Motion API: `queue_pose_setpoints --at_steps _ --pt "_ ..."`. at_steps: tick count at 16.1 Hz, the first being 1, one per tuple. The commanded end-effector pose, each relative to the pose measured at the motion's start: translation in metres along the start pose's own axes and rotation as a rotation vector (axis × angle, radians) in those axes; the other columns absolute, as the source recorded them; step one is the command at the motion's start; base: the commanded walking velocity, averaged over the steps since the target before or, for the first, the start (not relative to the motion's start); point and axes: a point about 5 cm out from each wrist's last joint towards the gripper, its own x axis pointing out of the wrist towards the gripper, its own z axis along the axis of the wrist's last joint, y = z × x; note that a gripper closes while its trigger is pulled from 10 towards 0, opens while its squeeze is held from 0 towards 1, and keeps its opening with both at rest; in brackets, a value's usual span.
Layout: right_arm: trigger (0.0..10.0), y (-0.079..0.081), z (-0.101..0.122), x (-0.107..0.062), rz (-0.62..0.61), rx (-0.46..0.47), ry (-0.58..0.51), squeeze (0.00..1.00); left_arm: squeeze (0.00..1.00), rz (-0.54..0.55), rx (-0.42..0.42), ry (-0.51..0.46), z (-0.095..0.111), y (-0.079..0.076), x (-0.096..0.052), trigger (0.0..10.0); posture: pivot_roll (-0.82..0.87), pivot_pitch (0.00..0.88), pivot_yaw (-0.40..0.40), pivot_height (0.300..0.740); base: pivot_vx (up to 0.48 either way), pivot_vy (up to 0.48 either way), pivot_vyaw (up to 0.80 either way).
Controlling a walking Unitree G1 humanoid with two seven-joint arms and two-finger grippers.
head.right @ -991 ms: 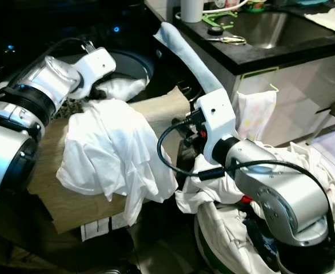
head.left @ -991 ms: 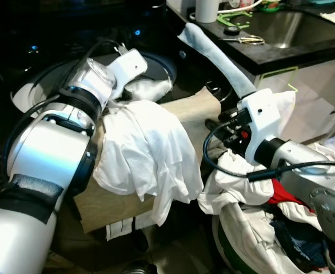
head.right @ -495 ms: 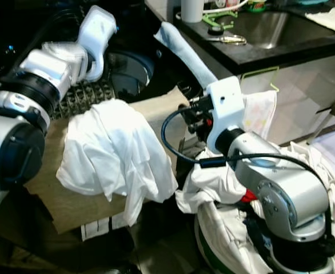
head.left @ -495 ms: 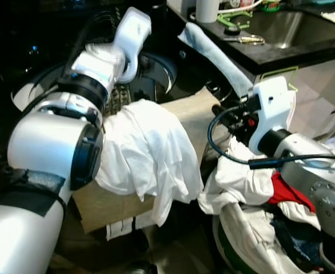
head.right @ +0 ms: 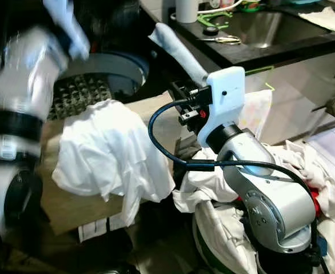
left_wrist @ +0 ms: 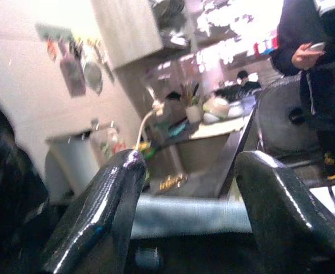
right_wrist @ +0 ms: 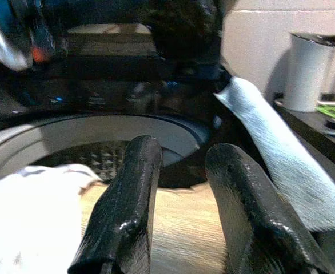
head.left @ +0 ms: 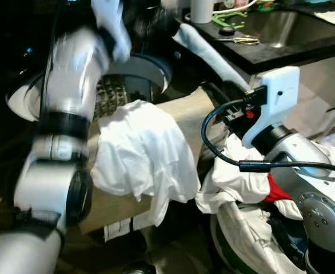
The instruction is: Clothes washing
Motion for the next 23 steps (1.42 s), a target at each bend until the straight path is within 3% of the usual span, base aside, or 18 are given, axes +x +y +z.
queue_pose_setpoints --at_steps 1,2,3,4,5,7,8,10,11,13,16,19,23 --pt "10.0 0.001 0.003 -0.003 0.003 -0.01 -0.031 0.0 0.0 -0.09 0.043 -0.071 0.022 -0.014 -0.021 10.0 -0.08 0.0 0.046 0.719 0.0 0.0 0.0" --pt "10.0 -0.001 0.001 -0.004 -0.005 -0.029 -0.022 0.0 0.0 -0.134 0.039 -0.015 0.015 -0.025 -0.043 10.0 -0.07 0.0 0.042 0.719 0.0 0.0 0.0" --pt "10.0 -0.002 -0.001 -0.004 -0.007 -0.03 -0.016 0.0 0.0 -0.154 0.04 0.004 0.011 -0.031 -0.053 10.0 -0.07 0.0 0.04 0.719 0.0 0.0 0.0" --pt "10.0 -0.002 -0.004 -0.005 -0.006 -0.024 -0.019 0.0 0.0 -0.176 0.026 0.008 0.007 -0.043 -0.074 10.0 -0.06 0.0 0.038 0.719 0.0 0.0 0.0" --pt "10.0 0.003 -0.007 -0.008 0.031 -0.009 -0.029 0.0 0.0 -0.174 -0.093 0.0 0.006 -0.051 -0.098 10.0 -0.06 0.0 0.04 0.719 0.0 0.0 0.0" --pt "10.0 0.005 -0.011 -0.011 0.045 -0.009 -0.026 0.0 0.0 -0.242 -0.133 0.022 0.007 -0.062 -0.119 10.0 -0.06 0.0 0.041 0.719 0.0 0.0 0.0" --pt "10.0 -0.001 -0.017 -0.013 0.008 -0.017 -0.011 0.0 0.0 -0.308 -0.133 0.123 0.001 -0.076 -0.137 10.0 -0.06 0.0 0.043 0.719 0.0 0.0 0.0" --pt "10.0 -0.005 -0.025 -0.017 -0.004 0.026 -0.006 0.04 0.0 -0.375 -0.176 0.234 -0.01 -0.095 -0.156 10.0 -0.06 0.0 0.044 0.719 0.0 0.0 0.0" --pt "10.0 -0.003 -0.027 -0.019 0.02 0.047 -0.002 1.0 0.0 -0.393 -0.199 0.263 -0.014 -0.101 -0.16 10.0 -0.06 0.0 0.046 0.719 0.0 0.0 0.0" --pt "10.0 0.004 -0.038 -0.025 0.119 0.084 0.033 1.0 0.0 -0.41 -0.212 0.361 -0.028 -0.117 -0.168 10.0 -0.06 0.0 0.045 0.719 0.0 0.0 0.0" --pt "10.0 0.0 -0.062 -0.026 0.128 0.094 0.088 1.0 0.0 -0.356 -0.235 0.439 -0.055 -0.136 -0.178 10.0 -0.06 0.0 0.042 0.719 0.0 0.0 0.0" --pt "10.0 -0.003 -0.072 -0.021 0.149 0.101 0.097 1.0 0.0 -0.256 -0.24 0.433 -0.061 -0.139 -0.174 10.0 -0.04 0.0 0.034 0.719 0.0 0.0 0.0" --pt "10.0 -0.013 -0.088 -0.007 0.14 0.094 0.1 1.0 0.0 -0.111 -0.277 0.434 -0.079 -0.155 -0.175 10.0 -0.03 0.0 0.032 0.719 0.0 0.0 0.0"
